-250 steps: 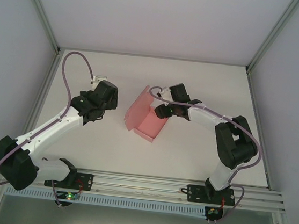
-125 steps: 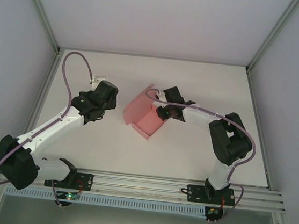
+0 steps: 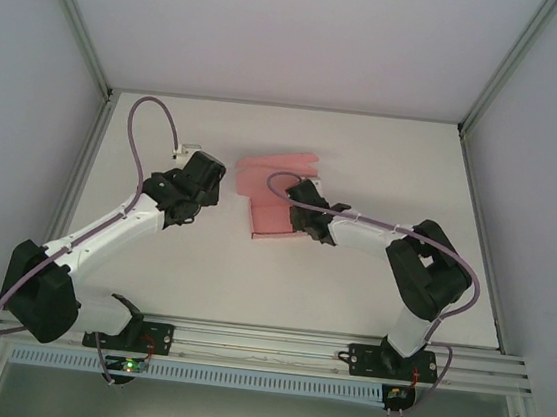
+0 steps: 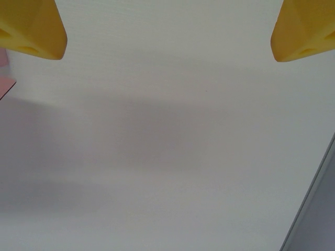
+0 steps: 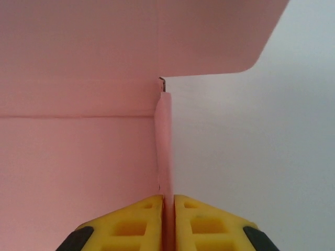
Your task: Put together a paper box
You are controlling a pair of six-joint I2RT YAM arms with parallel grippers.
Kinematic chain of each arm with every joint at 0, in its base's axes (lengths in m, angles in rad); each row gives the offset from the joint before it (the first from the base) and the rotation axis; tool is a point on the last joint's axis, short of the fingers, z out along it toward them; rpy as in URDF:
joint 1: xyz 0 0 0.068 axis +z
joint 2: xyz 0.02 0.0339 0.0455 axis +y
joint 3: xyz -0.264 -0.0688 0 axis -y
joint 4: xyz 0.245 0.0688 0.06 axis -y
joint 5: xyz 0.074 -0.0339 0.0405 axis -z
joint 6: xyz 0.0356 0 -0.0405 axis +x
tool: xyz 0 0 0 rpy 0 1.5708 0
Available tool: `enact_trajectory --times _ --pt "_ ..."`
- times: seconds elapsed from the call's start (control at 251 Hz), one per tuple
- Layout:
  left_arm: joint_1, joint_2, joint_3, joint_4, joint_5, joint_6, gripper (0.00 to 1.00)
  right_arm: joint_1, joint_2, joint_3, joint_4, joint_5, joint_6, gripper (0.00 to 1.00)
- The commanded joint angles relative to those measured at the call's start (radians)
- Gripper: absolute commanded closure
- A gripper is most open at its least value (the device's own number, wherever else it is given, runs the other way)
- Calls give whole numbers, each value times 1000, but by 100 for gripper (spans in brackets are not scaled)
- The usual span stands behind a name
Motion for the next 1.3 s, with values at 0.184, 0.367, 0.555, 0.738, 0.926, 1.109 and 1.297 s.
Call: enact_trajectory --times 0.184,0.367,0.555,0.738,0.926,1.109,1.297 --pt "14 -36 15 46 49 24 0 57 -42 -29 -54 101 230 86" --pt "14 -35 0 99 124 72 0 67 -87 -56 -48 143 247 79" --pt "14 -36 -24 178 257 171 0 61 -172 -63 -33 192 131 65" --pt "72 -35 -44 296 525 311 0 33 -323 -120 90 179 -205 13" --pt "120 43 -17 384 783 502 0 -156 -414 -179 270 -286 -458 2" --pt "159 194 147 254 809 557 0 -305 -357 -55 174 -648 -633 2" --pt "183 346 300 148 860 679 0 -366 -251 96 0 -816 -804 2"
